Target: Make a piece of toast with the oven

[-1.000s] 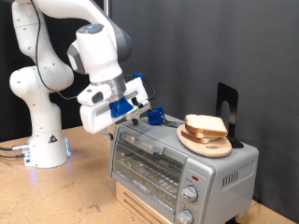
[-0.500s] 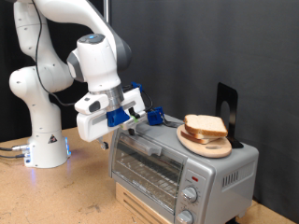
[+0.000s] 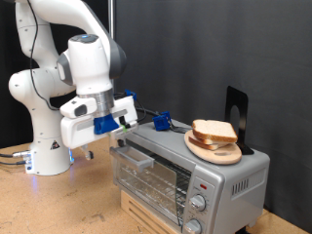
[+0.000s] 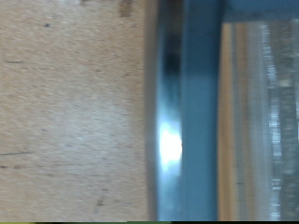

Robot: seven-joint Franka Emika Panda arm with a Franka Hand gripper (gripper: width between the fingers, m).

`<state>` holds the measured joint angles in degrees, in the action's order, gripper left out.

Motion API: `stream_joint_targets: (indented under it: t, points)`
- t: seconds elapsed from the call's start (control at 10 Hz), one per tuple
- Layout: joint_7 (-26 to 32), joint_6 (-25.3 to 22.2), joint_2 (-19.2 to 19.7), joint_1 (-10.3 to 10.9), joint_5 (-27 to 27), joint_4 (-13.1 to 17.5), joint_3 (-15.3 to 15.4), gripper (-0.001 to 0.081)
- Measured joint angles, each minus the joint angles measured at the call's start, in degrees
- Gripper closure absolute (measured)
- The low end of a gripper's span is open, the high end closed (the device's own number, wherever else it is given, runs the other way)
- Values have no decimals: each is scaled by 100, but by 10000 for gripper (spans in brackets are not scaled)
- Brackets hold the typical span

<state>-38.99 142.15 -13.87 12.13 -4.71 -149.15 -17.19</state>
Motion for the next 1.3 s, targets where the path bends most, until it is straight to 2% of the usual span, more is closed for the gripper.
stream_joint_targets:
  t: [0.2,0.4,0.7,1.0,1.3]
  points:
    - [-30,147,155,-244,163,-1,-70,-2]
    - [-29,501,420,-408,192,23,-158,-2]
    - [-170,1028,1093,-490,108,329,-232,-2]
    - [-146,1065,1757,-547,-74,782,-274,-2]
    - [-60,1097,2187,-625,-47,925,-327,-2]
